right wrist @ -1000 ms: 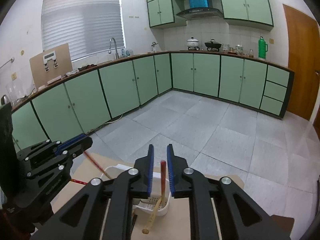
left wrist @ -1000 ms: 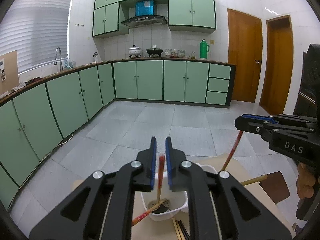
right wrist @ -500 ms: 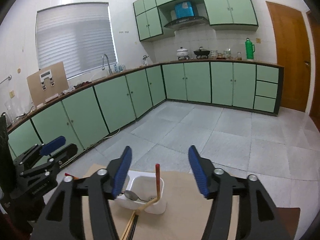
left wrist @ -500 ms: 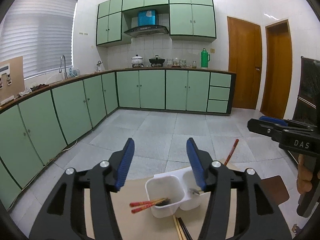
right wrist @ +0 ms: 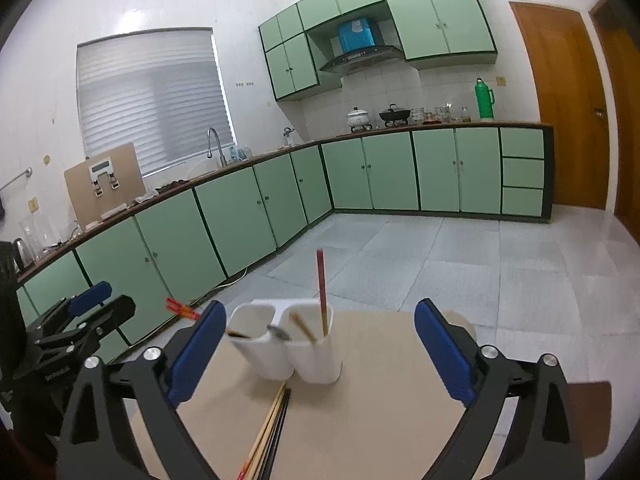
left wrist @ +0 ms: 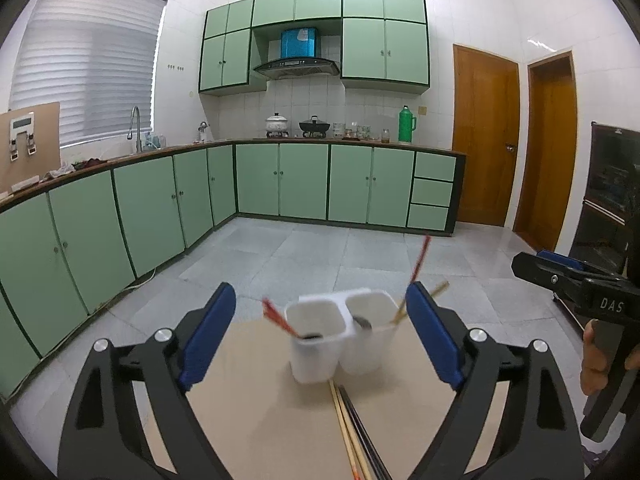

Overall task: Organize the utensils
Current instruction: 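Move both tools back toward the remaining chopsticks on the mat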

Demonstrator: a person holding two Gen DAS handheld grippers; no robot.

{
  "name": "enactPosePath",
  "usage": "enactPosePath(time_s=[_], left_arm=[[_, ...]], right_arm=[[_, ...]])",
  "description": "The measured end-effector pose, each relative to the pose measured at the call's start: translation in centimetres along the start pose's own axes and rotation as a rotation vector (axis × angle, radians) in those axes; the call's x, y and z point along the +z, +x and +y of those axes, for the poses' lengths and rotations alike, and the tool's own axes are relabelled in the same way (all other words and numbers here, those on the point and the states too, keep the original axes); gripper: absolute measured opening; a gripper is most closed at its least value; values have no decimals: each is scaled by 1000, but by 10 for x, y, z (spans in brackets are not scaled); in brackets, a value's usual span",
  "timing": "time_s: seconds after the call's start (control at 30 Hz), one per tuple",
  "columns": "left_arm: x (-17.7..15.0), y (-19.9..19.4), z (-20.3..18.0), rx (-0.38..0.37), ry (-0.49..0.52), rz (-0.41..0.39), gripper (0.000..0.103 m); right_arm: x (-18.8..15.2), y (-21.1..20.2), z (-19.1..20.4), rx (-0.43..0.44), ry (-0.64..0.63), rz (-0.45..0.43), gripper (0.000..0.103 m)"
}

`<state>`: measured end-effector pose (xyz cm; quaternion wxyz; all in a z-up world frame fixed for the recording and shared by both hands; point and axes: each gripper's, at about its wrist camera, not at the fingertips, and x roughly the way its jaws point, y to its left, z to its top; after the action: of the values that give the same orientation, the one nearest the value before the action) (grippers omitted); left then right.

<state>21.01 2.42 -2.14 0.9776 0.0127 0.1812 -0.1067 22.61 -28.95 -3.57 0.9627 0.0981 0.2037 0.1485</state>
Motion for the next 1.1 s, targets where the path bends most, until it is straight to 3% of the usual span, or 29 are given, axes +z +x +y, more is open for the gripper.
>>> enactPosePath(time_s=[0.37,0.77,1.1], left_arm=[[-59,-30,1,14,-14,84,90],[-129,-24,12,85,1,192,90],[-169,-17,17,93,-5,292,90]], right_arm=[[-50,-24,7,-46,-7,32,97],[-123,-14,26,-78,-52,155,97],[-171,-2,44,-100,-97,244,97]])
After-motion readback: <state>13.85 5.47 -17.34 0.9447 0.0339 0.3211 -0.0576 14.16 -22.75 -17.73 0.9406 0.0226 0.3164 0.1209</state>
